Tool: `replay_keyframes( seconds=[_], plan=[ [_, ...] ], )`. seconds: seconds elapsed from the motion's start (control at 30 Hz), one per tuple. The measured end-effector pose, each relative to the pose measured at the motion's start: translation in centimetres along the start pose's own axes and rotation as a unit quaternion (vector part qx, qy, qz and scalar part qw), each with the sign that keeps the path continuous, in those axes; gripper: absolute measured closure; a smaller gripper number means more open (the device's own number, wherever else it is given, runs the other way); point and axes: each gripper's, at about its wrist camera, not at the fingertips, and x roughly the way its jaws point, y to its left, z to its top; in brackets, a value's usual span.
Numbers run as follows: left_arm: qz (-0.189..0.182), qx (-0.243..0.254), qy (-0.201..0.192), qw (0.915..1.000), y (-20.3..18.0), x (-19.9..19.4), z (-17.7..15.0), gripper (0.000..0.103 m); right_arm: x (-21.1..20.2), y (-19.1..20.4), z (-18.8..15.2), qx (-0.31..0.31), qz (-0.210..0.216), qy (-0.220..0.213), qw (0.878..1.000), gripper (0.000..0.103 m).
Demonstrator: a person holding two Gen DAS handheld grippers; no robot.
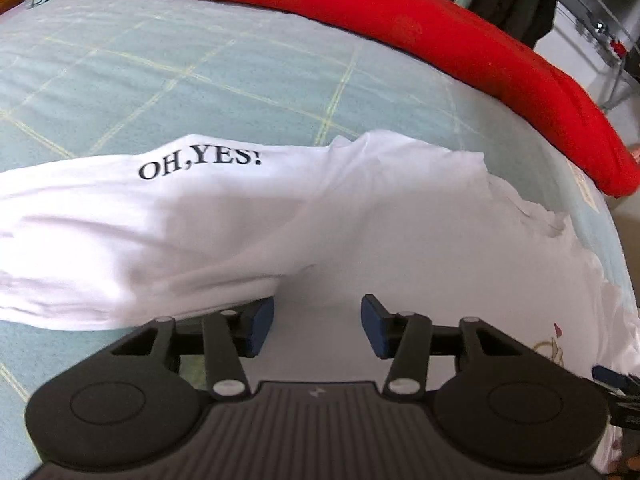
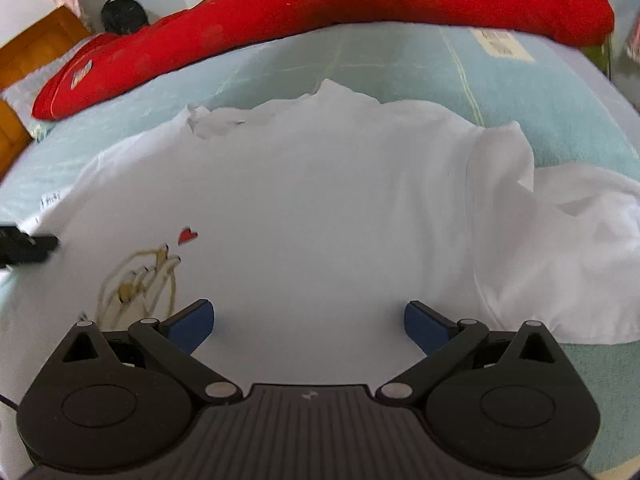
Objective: Fold clothes
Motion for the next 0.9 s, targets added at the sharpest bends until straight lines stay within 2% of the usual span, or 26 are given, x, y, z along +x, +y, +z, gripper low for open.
replay_keyframes(
  seconds=[0.1, 0.2, 0.27, 0.33, 0.43, 0.53, 0.6, 0.73, 0.83, 0.9],
  plan=[
    [-0.021, 0.011, 0.018, 0.9995, 0.1, -0.8, 0.2, 0.061, 0.2, 1.1, -0.8, -0.018, -0.032, -0.020, 0.999, 0.000],
    [-0.089, 0.036, 0.023, 0.9951, -0.3, -1.0, 0.0, 0.051, 0.6, 1.5, -1.1, -0.006, -0.057, -0.034, 0.998, 0.000],
    [-0.079, 0.049, 0.042, 0.9948, 0.0, 0.2, -0.3, 0.051, 0.7, 1.7, -1.1, 0.001, -0.071, -0.039, 0.997, 0.000],
    [-0.079, 0.042, 0.050, 0.9947, 1.2, 0.0, -0.4, 0.058, 0.8, 2.0, -0.9, 0.002, -0.080, -0.035, 0.996, 0.000],
    [-0.085, 0.026, 0.056, 0.9944, 3.3, -0.9, -0.4, 0.058, 0.7, 2.1, -0.4, 0.000, -0.086, -0.017, 0.996, 0.000],
    [-0.094, 0.003, 0.067, 0.9933, 5.3, -2.3, 0.0, 0.058, 0.8, 2.3, 0.9, 0.009, -0.094, 0.020, 0.995, 0.000],
    [-0.096, 0.010, 0.057, 0.9937, 6.0, -3.9, 0.8, 0.060, 0.5, 2.9, 1.8, 0.022, -0.099, 0.033, 0.994, 0.000],
    [-0.110, 0.047, -0.009, 0.9928, 7.5, -6.0, 3.9, 0.061, -0.2, 5.4, 3.0, 0.030, -0.081, 0.017, 0.996, 0.000],
    [-0.101, 0.097, -0.026, 0.9898, 8.4, -4.3, 7.3, 0.062, 0.8, 8.1, 3.5, 0.032, -0.046, 0.021, 0.998, 0.000],
    [-0.095, 0.143, -0.027, 0.9848, 8.9, -2.7, 9.2, 0.062, 1.5, 9.9, 3.5, 0.024, -0.031, 0.025, 0.999, 0.000]
  ],
)
